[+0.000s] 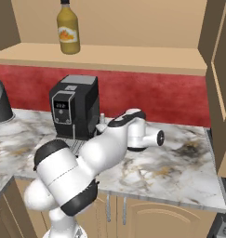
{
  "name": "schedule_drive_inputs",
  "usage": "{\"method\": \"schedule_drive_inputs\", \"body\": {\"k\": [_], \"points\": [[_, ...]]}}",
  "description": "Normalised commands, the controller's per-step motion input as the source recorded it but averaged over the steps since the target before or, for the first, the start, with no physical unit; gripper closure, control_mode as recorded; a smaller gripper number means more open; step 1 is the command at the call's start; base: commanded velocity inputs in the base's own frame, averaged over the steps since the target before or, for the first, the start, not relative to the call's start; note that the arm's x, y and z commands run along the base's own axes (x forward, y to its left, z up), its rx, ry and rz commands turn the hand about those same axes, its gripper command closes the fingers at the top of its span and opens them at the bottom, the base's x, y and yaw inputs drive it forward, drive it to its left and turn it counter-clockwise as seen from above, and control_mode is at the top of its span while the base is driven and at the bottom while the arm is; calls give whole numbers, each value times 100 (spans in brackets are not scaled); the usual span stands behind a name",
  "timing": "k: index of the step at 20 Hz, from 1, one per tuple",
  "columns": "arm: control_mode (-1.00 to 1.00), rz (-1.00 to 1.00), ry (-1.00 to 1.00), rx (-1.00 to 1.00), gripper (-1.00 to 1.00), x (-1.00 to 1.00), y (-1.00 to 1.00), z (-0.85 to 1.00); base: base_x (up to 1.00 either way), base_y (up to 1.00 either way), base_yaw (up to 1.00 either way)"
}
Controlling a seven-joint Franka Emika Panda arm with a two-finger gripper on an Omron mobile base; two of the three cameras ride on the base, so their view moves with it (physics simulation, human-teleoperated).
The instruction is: Sort all alcoholic drinks to one cabinet, and non-alcoholic drinks to the other.
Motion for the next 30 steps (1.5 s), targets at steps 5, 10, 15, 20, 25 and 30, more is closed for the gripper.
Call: {"method": "schedule_drive_inputs", "body": {"k": [5,10,15,20,25,30], "points": [[-100,5,0,2,-100,32,-12,-22,0,0,0],[-100,6,0,2,-100,19,-9,-14,0,0,0],[-100,7,0,3,-100,5,-1,-12,0,0,0],[-100,6,0,4,-100,17,0,-8,0,0,0],[-100,5,0,4,-100,24,0,-8,0,0,0],[-100,3,0,1,-100,8,0,-8,0,0,0]]}}
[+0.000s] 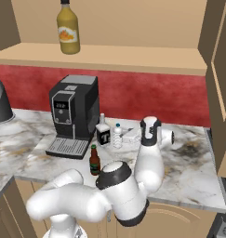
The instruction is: Sort all alcoholic drinks to one cabinet, and non-alcoholic drinks to the other.
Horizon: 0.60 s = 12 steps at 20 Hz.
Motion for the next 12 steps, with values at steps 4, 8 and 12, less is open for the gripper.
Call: {"method": "schedule_drive_inputs", "body": {"k": [4,8,12], "points": [[-100,4,0,0,-100,-10,0,-1,0,0,0],[-100,3,-1,0,-100,-16,0,0,0,0,0],[-100,4,-1,0,-100,-30,0,0,0,0,0]]}}
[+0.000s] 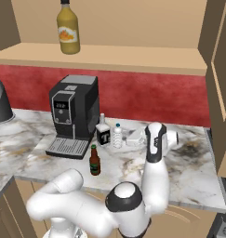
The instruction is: Sort all alcoholic drinks to one cabinet, and non-alcoholic drinks to the other.
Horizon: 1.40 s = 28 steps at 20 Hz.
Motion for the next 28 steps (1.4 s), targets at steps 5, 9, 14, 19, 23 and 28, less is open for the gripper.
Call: {"method": "schedule_drive_inputs", "body": {"k": [5,9,14,19,23,28], "points": [[-100,3,0,0,-100,-28,0,0,0,0,0],[-100,2,0,1,-100,-5,0,0,0,0,0],[-100,0,0,4,-100,17,0,0,0,0,0],[-100,0,0,3,-100,14,3,0,0,0,0],[-100,0,0,2,-100,0,1,0,0,0,0],[-100,0,0,1,-100,0,3,0,0,0,0]]}}
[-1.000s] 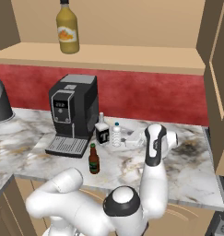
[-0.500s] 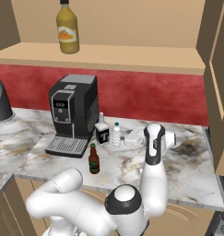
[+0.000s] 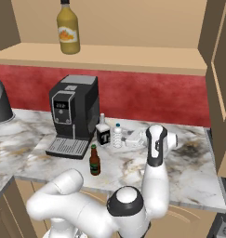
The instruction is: Sort all alcoholic drinks to one cabinet, and non-alcoholic drinks to the other.
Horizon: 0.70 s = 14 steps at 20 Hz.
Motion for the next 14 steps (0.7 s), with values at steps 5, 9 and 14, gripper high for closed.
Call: {"method": "schedule_drive_inputs", "body": {"k": [5,9,14], "points": [[-100,0,0,1,-100,0,9,0,0,0,0],[-100,0,0,1,-100,0,18,0,0,0,0],[-100,0,0,0,-100,0,17,0,0,0,0]]}}
